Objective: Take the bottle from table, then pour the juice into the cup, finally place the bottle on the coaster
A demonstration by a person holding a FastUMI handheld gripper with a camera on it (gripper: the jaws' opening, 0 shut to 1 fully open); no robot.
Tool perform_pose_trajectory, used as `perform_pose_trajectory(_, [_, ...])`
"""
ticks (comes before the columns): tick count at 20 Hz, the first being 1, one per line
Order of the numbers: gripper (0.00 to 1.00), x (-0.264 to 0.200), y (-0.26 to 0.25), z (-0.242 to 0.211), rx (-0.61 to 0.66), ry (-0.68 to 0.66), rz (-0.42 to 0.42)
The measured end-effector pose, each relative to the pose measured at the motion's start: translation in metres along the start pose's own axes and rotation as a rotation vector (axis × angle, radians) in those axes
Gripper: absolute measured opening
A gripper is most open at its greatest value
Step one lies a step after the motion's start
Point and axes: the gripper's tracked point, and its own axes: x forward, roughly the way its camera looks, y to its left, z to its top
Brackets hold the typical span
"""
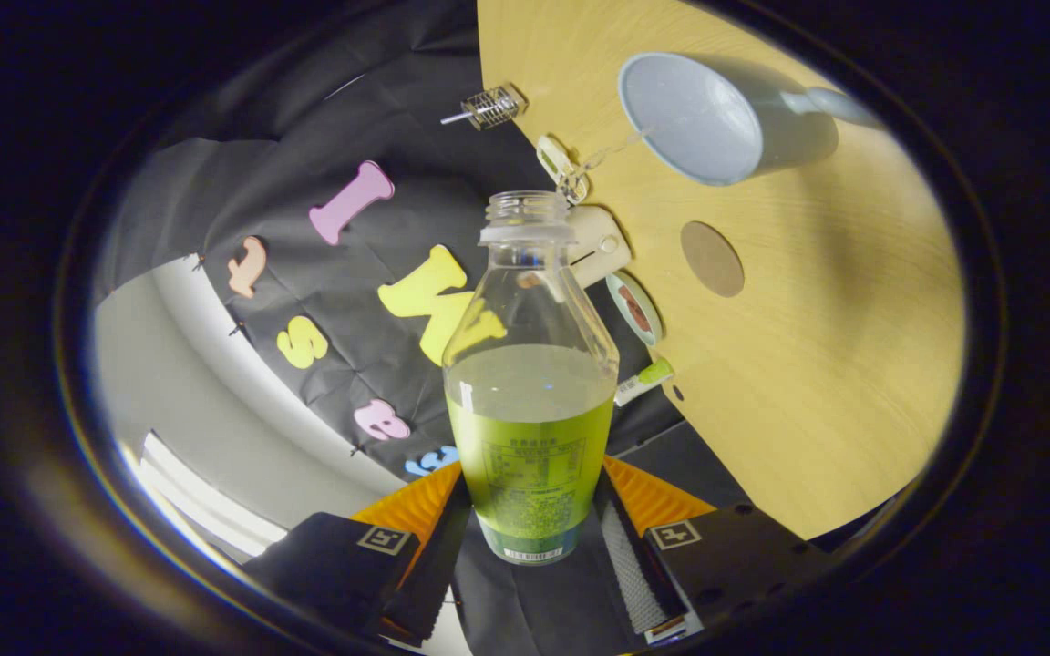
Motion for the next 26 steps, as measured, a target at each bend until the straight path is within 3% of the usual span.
perform_pose_trajectory(16, [0.8,-0.002,0.006,0.001,0.028,0.003,0.013])
perform_pose_trajectory(21, [0.8,0.0,0.0,0.002,-0.043,-0.015,-0.016])
perform_pose_trajectory(26, [0.8,-0.002,-0.03,0.006,-0.245,-0.033,-0.153])
